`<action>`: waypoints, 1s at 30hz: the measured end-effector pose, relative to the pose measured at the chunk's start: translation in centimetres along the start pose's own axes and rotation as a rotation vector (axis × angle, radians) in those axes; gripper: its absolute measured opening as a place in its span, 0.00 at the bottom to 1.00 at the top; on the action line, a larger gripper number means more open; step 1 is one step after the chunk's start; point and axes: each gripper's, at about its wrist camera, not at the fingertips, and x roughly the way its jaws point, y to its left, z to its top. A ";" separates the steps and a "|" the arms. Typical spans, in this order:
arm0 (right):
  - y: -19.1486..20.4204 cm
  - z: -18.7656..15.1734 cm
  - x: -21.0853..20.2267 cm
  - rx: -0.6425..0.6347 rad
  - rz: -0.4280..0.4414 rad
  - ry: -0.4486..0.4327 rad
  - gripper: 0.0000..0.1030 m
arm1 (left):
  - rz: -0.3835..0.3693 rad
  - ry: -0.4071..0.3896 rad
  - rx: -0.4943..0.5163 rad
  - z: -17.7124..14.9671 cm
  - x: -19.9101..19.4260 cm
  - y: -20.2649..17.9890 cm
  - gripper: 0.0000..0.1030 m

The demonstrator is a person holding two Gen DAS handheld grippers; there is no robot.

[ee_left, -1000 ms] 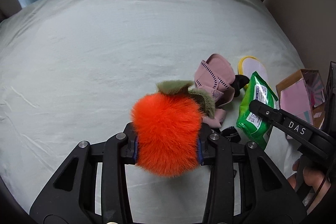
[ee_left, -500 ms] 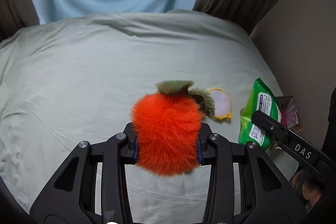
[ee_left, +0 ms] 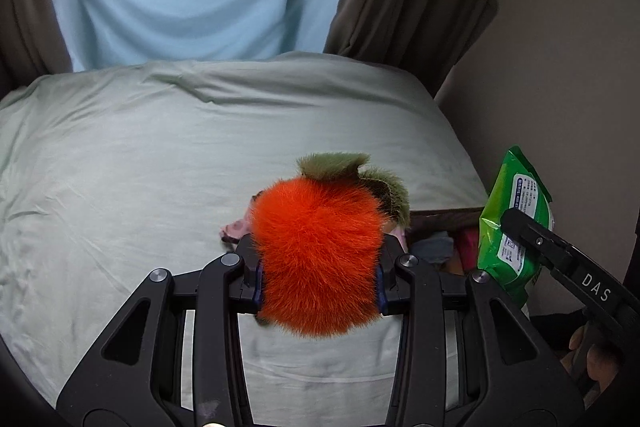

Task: Organize soft objects
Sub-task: 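Carry pom-pom and wipes pack into the box and open both tools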

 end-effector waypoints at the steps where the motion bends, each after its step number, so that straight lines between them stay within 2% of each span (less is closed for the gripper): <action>1: -1.1 0.4 -0.6 -0.005 -0.002 -0.001 0.31 | 0.003 0.000 -0.003 -0.1 0.1 -1.2 0.34; 8: -9.9 3.1 -1.7 -0.059 -0.024 0.089 0.31 | 0.013 0.035 -0.040 -0.6 3.2 -10.1 0.34; 12: -15.1 4.0 -0.5 -0.098 -0.037 0.137 0.31 | 0.013 0.068 -0.058 -1.6 6.3 -14.2 0.34; 16: -19.6 4.8 1.4 -0.134 -0.044 0.197 0.31 | 0.017 0.134 -0.075 -2.8 10.0 -17.4 0.34; 23: -24.3 5.0 5.1 -0.172 -0.055 0.296 0.31 | 0.030 0.233 -0.031 -4.8 15.8 -22.1 0.34; 26: -25.7 4.7 7.1 -0.178 -0.058 0.357 0.31 | 0.035 0.270 -0.018 -5.5 18.4 -22.9 0.34; 30: -26.4 4.0 9.7 -0.210 -0.062 0.433 0.31 | 0.040 0.363 -0.016 -7.3 22.5 -23.4 0.34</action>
